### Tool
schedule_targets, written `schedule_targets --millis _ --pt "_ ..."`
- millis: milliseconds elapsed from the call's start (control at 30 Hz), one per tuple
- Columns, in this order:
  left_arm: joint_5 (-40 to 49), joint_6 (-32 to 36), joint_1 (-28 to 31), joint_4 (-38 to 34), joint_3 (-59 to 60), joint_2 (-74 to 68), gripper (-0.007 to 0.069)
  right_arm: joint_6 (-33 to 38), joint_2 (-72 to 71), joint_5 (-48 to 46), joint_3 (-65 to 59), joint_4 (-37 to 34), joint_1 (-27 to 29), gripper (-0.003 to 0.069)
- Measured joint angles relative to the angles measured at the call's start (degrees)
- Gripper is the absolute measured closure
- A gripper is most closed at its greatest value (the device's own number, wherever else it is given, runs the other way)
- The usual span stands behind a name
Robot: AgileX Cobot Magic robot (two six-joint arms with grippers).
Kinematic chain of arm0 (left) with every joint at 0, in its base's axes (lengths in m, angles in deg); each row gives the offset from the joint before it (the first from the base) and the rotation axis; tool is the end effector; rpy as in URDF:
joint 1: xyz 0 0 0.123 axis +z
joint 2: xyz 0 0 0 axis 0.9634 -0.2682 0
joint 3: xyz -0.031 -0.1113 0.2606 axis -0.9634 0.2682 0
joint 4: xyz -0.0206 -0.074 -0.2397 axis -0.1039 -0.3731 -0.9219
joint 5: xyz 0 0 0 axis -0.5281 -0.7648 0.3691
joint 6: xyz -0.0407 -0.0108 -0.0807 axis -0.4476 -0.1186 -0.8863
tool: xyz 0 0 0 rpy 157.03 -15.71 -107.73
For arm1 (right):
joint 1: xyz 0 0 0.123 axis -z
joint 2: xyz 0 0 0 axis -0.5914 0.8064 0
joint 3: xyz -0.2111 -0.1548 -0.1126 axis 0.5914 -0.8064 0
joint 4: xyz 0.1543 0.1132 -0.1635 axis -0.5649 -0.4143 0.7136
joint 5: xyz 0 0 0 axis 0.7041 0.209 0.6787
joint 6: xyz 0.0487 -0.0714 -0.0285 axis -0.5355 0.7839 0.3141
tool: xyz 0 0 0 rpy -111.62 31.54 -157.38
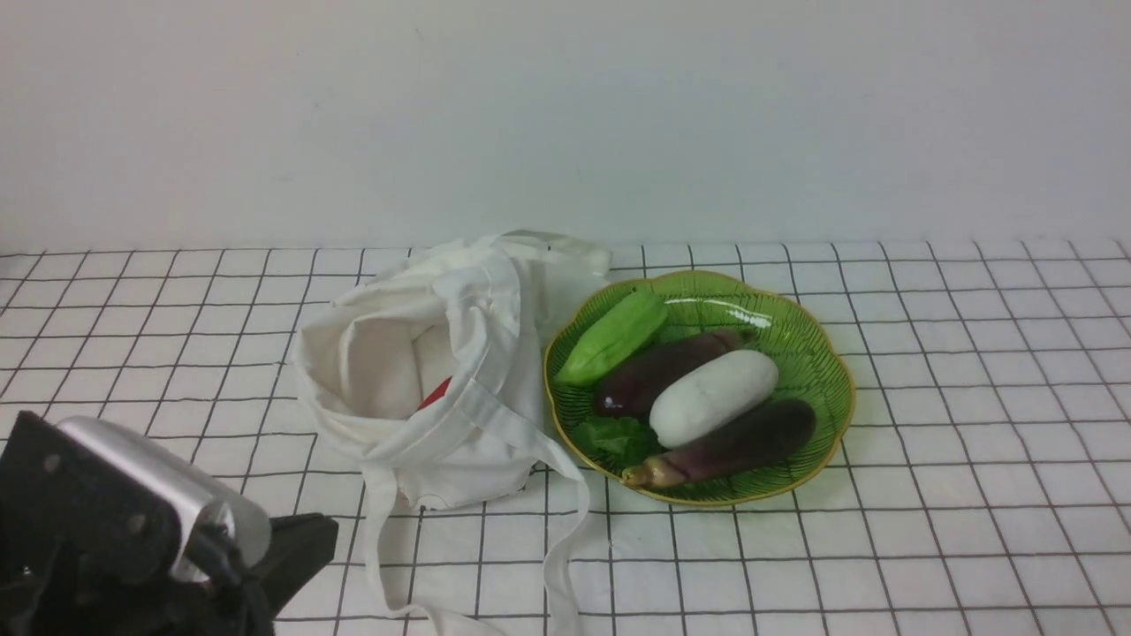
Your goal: Take vegetables from bag on white checkered tablecloth place on plate.
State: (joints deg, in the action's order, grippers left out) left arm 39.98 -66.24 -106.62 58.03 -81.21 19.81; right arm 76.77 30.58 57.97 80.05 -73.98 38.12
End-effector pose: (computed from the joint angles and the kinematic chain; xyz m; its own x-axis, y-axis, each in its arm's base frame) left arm 0.1104 -0.0765 0.2589 -0.4469 0.1351 -0.8843 0.5291 0.8370 -0.1395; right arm 0.0532 -0.0026 0.1726 -0.2832 -0.0001 -0.9591 0.0398 0.9991 -0.0118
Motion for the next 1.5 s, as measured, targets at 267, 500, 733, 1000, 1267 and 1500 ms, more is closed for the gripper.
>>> schedule_targets --millis 267,500,733,1000,1267,1500 --pt "-0.8 0.0 0.0 -0.1 2.2 0.4 0.0629 0.0 0.0 0.0 0.0 0.0 0.0 0.0676" --pt "-1.2 0.5 0.0 1.6 2.6 0.7 0.0629 0.0 0.0 0.0 0.0 0.0 0.0 0.0676" --pt "-1.2 -3.1 7.0 10.1 9.0 12.0 0.0629 0.0 0.0 0.0 0.0 0.0 0.0 0.0676" --pt "-1.0 -9.3 24.6 17.2 20.8 33.1 0.0629 0.0 0.0 0.0 0.0 0.0 0.0 0.0676" --pt "5.8 -9.7 29.4 17.2 23.3 39.1 0.0629 0.0 0.0 0.0 0.0 0.0 0.0 0.0676" --pt "6.7 -9.7 29.5 17.2 23.3 39.1 0.0629 0.0 0.0 0.0 0.0 0.0 0.0 0.0676"
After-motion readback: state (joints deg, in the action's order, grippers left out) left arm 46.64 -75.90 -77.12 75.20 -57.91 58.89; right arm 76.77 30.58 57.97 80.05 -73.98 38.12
